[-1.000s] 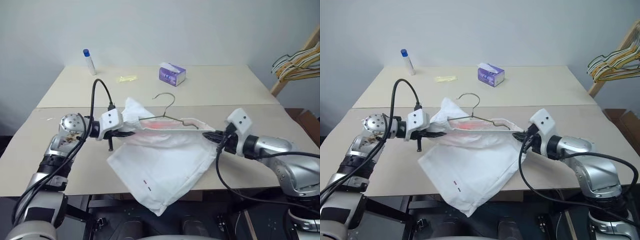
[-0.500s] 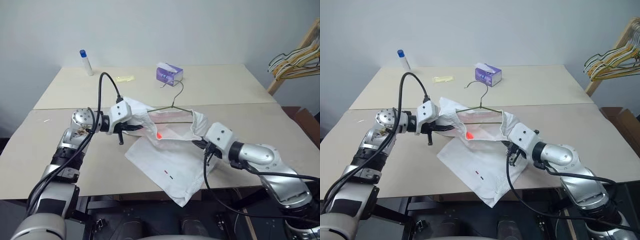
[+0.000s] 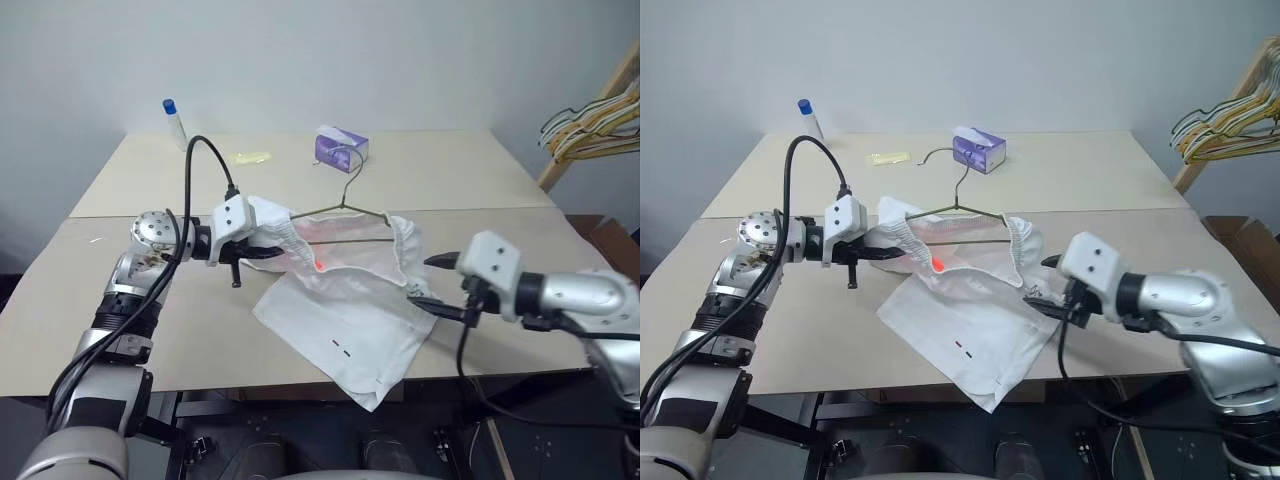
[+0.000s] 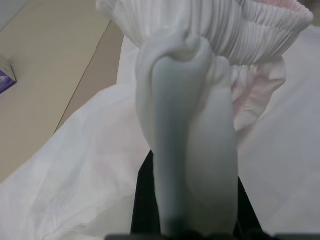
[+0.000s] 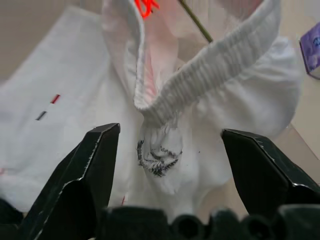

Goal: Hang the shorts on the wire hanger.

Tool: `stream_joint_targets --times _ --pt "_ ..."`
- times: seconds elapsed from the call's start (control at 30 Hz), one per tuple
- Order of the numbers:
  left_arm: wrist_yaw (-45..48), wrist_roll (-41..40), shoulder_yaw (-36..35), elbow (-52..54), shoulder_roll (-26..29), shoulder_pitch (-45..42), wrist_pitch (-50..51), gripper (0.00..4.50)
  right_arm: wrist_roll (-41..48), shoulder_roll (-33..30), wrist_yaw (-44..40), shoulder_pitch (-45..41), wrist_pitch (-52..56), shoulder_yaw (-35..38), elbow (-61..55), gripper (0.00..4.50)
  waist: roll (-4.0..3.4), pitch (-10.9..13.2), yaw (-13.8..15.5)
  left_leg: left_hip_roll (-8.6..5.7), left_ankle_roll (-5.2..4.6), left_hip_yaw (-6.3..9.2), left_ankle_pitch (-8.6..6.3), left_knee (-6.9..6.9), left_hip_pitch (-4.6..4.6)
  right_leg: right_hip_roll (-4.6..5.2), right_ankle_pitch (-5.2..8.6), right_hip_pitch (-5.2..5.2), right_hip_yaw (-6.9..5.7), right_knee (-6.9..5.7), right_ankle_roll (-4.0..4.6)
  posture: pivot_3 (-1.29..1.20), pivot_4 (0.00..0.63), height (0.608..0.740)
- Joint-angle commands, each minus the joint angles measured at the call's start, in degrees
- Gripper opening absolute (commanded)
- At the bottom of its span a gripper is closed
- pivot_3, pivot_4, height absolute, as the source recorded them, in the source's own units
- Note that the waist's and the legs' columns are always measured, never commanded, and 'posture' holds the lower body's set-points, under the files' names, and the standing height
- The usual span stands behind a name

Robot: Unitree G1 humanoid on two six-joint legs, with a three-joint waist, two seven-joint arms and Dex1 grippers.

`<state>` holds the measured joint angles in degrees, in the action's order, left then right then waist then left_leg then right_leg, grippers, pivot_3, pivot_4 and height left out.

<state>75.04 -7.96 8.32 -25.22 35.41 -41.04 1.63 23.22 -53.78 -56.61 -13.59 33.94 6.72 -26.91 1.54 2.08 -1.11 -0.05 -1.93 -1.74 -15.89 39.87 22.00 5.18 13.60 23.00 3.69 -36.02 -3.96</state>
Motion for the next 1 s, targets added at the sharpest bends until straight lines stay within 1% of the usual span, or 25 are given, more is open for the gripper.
stream_joint_targets --times 0.03,0.13,0.23,0.37,0.5,0.6,0.87,0.9,1.0 --pt "2.45 -2.34 -1.41 2.35 0.49 -2.56 -1.23 0.00 -0.09 -2.70 -3.43 -7.85 -3.61 1.30 6.57 3.71 0.00 0.00 -0.13 0.00 0.00 -0.01 0.00 0.00 -0.01 0.00 0.00 0.00 0.01 0.00 0.00 -0.03 0.000 0.740" --pt "3.98 -2.90 -1.03 2.51 -0.10 -3.30 -1.69 0.00 -5.83 -3.62 -6.72 -15.13 -7.86 -6.28 14.76 3.71 0.00 0.00 -0.19 0.01 0.00 -0.08 0.00 -0.03 0.01 -0.01 0.00 0.04 0.01 0.00 0.00 -0.04 0.000 0.740" --pt "4.58 -2.50 -0.64 1.52 -0.92 -4.31 -2.37 0.00 -8.80 -1.93 -9.85 -21.07 -10.79 -11.71 20.92 3.71 0.00 0.00 -0.34 0.02 0.00 -0.32 0.00 -0.02 0.08 -0.01 0.00 0.09 0.01 0.04 0.00 -0.04 0.000 0.740" --pt "4.75 -1.85 -0.27 0.22 -2.02 -5.57 -3.23 0.00 -12.05 0.96 -14.24 -26.70 -13.20 -18.08 24.66 3.71 0.00 0.00 -0.79 0.01 0.01 -0.35 0.01 0.02 0.24 0.01 0.00 0.21 0.01 0.02 0.00 -0.04 0.000 0.740" --pt "4.88 -1.87 -0.06 -0.15 -2.62 -6.22 -3.64 0.00 -15.37 4.04 -15.81 -30.54 -13.29 -22.52 28.36 3.71 -0.01 0.00 -1.24 0.01 0.01 -0.23 0.01 0.03 0.24 0.02 -0.01 0.22 0.00 0.01 0.00 -0.04 0.000 0.740" --pt "4.93 -1.87 -0.10 -0.16 -2.71 -6.29 -3.84 0.00 -17.41 5.03 -16.77 -32.17 -12.81 -24.36 29.98 3.09 -0.01 0.00 -1.37 0.01 0.01 -0.08 0.01 0.04 0.22 0.04 -0.01 0.21 0.01 -0.04 -0.01 -0.04 0.000 0.740" --pt "4.93 -1.95 -0.24 0.08 -2.58 -6.03 -4.26 0.00 -18.98 5.11 -18.11 -32.17 -12.28 -24.45 30.80 0.26 -0.01 0.00 -1.33 0.00 0.01 0.00 0.01 0.04 0.23 0.04 -0.01 0.24 0.00 -0.08 -0.01 -0.03 0.000 0.740" --pt "4.95 -1.96 -0.24 0.05 -2.61 -6.01 -4.35 0.00 -18.79 5.00 -18.21 -31.89 -12.07 -24.20 30.66 0.02 -0.01 0.00 -1.33 0.00 0.01 0.00 0.01 0.04 0.23 0.04 -0.01 0.24 0.00 -0.07 -0.01 -0.03 0.000 0.740" --pt "5.25 -2.16 -0.28 -0.28 -2.76 -6.17 -4.68 0.00 -17.78 4.55 -18.42 -30.65 -10.92 -23.28 29.60 0.02 -0.01 0.00 -1.34 0.00 0.01 -0.01 0.01 0.04 0.22 0.04 -0.01 0.24 0.00 -0.08 -0.01 -0.04 0.000 0.740"
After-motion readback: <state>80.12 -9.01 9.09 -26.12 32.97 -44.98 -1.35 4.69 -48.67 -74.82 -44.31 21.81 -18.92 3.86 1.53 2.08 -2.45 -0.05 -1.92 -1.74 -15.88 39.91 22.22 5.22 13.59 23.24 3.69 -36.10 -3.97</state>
